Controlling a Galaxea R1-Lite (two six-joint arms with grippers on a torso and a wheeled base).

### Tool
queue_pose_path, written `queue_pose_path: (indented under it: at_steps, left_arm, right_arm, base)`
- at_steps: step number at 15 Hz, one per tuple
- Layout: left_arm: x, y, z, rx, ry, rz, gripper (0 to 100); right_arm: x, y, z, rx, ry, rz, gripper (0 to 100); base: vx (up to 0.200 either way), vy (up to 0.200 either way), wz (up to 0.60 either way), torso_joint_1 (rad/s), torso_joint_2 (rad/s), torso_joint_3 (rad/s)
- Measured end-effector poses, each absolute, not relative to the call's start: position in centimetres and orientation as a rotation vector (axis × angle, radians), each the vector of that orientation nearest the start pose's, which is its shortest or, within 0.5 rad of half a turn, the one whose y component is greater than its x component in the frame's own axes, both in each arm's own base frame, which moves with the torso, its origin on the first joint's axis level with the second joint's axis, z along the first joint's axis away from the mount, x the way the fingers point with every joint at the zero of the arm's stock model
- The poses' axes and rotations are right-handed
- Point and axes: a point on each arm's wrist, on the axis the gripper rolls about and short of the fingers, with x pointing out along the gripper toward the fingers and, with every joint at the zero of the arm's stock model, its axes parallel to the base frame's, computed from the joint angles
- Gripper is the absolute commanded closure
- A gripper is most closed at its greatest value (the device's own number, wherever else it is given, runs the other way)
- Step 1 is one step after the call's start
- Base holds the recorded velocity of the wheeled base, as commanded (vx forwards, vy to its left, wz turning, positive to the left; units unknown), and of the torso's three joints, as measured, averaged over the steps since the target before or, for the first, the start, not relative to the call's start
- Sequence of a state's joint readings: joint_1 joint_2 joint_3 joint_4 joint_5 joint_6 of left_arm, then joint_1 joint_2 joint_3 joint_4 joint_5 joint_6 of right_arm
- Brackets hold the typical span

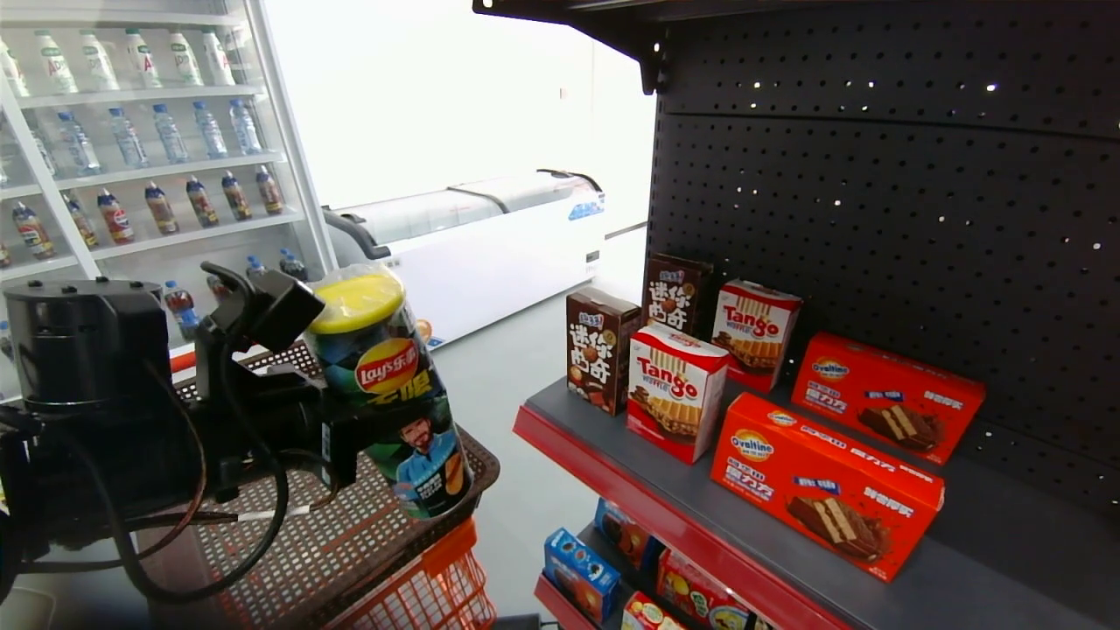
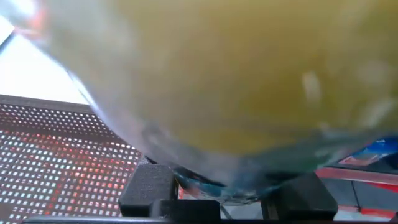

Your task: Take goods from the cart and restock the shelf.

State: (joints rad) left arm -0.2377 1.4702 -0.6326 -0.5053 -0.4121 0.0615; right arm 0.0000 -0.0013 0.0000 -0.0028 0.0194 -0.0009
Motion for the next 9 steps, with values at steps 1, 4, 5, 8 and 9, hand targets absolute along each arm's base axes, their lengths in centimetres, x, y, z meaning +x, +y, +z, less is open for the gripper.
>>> queue_pose_path:
  at_steps: [1, 4, 5, 8, 9]
  left_arm:
    - [22.7, -6.4, 18.8, 0.029, 0.312, -0.657, 100]
    - [22.0, -6.4, 19.4, 0.001, 0.309, -0.736, 100]
    - [21.7, -6.3, 19.7, -0.002, 0.308, -0.747, 100]
    - [20.5, -6.2, 20.0, -0.006, 0.298, -0.798, 100]
    - [20.2, -6.3, 20.0, -0.008, 0.293, -0.827, 100]
  right_arm:
    - [-2.3, 0.0, 7.6, 0.0, -0.004, 0.02, 0]
    - [-2.3, 0.0, 7.6, -0.001, -0.004, 0.02, 0]
    - [-2.3, 0.0, 7.6, 0.0, -0.004, 0.02, 0]
    - [-2.3, 0.0, 7.6, -0.001, -0.004, 0.019, 0]
    - [-2.3, 0.0, 7.6, -0.001, -0.004, 0.019, 0]
  base:
    - [0.0, 0.0, 0.0, 0.0, 0.0, 0.0]
    - [0.0, 0.0, 0.0, 0.0, 0.0, 0.0]
    - [0.0, 0.0, 0.0, 0.0, 0.0, 0.0]
    - [0.0, 0.0, 0.0, 0.0, 0.0, 0.0]
    - [0.0, 0.0, 0.0, 0.0, 0.0, 0.0]
